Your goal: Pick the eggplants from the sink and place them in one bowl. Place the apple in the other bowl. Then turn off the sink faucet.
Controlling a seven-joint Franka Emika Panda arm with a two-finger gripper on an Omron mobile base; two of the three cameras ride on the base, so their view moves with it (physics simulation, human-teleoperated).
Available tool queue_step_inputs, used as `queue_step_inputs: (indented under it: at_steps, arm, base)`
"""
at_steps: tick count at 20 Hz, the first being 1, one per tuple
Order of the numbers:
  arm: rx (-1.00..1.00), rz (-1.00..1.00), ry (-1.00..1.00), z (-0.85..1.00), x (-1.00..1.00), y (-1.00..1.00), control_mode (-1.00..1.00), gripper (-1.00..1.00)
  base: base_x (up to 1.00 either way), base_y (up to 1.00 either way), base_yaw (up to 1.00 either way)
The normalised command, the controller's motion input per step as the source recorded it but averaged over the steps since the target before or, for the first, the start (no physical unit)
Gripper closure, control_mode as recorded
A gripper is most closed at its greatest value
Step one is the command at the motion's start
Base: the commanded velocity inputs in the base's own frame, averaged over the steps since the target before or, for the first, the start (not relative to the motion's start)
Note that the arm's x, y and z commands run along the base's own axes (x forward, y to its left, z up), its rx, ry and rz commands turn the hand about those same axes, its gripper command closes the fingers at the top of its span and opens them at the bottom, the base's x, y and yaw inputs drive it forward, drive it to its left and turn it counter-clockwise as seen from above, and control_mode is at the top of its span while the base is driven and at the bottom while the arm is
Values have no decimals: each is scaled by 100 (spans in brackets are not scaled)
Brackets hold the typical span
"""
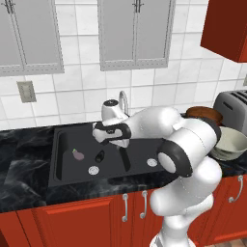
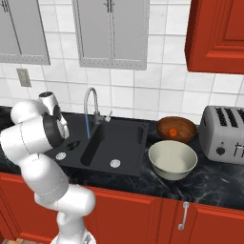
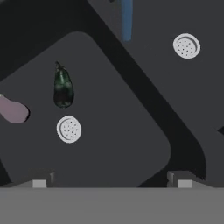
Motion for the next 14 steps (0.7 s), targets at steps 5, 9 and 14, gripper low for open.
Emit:
queue_step_inputs:
  at_steps: [5, 9, 14]
  arm:
    - [-1, -8, 3, -29, 20, 4, -100, -100]
    - [0, -6, 0, -29, 20, 0, -100, -100]
    - [0, -5, 0, -33, 23, 3, -100, -100]
  base:
    - [0, 0, 0]
    - [0, 0, 0]
    - [0, 0, 0]
